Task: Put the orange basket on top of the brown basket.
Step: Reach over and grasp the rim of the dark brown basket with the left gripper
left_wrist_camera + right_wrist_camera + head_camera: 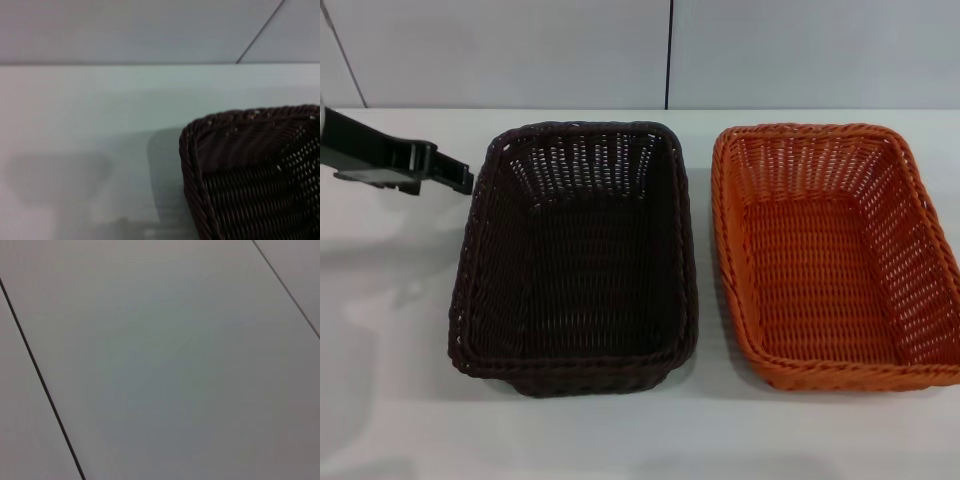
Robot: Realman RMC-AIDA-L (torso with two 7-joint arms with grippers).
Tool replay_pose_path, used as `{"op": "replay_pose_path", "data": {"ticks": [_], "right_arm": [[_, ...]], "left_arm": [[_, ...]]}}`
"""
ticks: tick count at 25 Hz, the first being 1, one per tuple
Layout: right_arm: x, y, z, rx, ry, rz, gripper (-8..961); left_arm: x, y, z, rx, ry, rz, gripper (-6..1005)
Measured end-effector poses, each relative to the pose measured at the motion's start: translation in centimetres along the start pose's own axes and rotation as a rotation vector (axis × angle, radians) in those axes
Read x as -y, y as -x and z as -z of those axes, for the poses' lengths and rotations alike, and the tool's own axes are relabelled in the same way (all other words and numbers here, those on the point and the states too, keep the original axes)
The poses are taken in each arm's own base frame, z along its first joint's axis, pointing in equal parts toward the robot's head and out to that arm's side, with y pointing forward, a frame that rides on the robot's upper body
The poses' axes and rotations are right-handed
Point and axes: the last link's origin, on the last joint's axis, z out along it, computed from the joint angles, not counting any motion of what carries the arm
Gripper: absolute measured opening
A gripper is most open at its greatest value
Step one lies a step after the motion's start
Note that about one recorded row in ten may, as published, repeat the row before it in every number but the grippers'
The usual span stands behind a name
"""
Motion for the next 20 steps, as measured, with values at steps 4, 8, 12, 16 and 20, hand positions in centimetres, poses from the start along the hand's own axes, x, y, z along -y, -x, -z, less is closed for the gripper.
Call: {"op": "replay_pose_path", "data": {"ticks": [4,8,12,16,20], "right_arm": [[-0.1,-0.1,0.0,-0.004,0.002,0.000,666],[-0.2,-0.3,0.1,-0.010,0.007,0.001,667],[-0.3,-0.4,0.1,-0.013,0.009,0.000,667],[-0.4,-0.6,0.3,-0.018,0.010,0.000,667],[-0.2,-0.6,0.4,-0.020,0.007,0.002,666]], "left_arm": [[-0.1,0.8,-0.6,0.018,0.007,0.018,685],[0.1,1.4,-1.0,0.028,0.006,0.028,685],[0.2,2.0,-1.4,0.045,0.013,0.040,685],[0.4,2.5,-2.1,0.049,0.017,0.055,686],[0.1,2.8,-3.0,0.068,0.017,0.053,686]]}}
